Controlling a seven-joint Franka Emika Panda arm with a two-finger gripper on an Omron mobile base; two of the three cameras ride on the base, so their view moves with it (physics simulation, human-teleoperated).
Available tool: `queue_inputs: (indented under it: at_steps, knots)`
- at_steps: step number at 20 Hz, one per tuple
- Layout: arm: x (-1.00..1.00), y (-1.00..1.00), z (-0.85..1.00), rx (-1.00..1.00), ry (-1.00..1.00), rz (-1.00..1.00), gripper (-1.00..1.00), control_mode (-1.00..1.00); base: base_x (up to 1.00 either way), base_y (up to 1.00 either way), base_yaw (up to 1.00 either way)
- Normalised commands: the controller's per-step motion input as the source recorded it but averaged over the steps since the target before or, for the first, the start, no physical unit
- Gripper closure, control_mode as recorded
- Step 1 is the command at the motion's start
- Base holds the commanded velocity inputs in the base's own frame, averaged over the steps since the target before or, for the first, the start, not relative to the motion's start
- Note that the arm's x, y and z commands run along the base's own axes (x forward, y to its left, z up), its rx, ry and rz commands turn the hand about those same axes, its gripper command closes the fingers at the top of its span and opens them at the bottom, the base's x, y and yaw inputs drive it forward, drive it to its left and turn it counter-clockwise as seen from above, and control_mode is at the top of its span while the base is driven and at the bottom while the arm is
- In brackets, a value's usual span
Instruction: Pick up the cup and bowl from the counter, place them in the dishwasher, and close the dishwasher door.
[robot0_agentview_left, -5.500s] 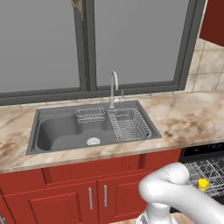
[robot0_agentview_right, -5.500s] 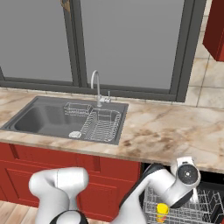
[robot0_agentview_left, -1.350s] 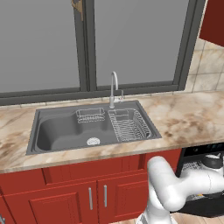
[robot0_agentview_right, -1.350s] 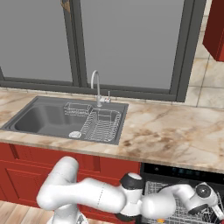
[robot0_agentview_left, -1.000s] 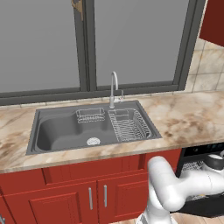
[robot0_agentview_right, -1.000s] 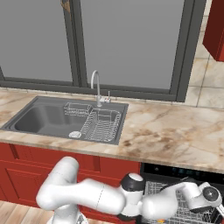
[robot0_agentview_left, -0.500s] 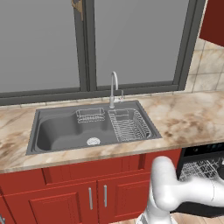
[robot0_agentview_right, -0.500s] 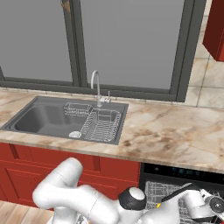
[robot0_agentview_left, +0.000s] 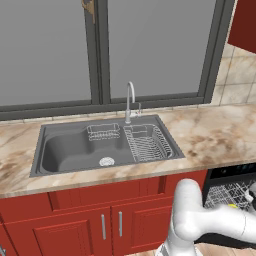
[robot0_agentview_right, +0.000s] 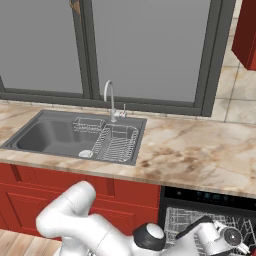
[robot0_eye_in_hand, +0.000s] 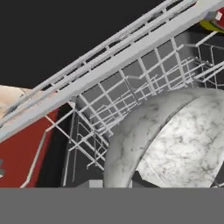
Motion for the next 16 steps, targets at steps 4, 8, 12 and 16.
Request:
queue_inputs:
  at_steps: [4,8,12,16]
  knots:
    - [-0.09,0.0,-1.0,-0.07,-0.1,0.04,1.0,-1.0,0.0,0.0,0.0]
    - [-0.29,0.01,-1.0,-0.12,-0.12,0.05,1.0,-1.0,0.0,0.0,0.0]
    - [-0.76,0.24,-1.0,-0.11,-0.19,0.1,1.0,-1.0,0.0,0.0,0.0]
    - [-1.0,0.49,-1.0,-0.08,-0.25,0.16,-1.0,-1.0,0.0,0.0,0.0]
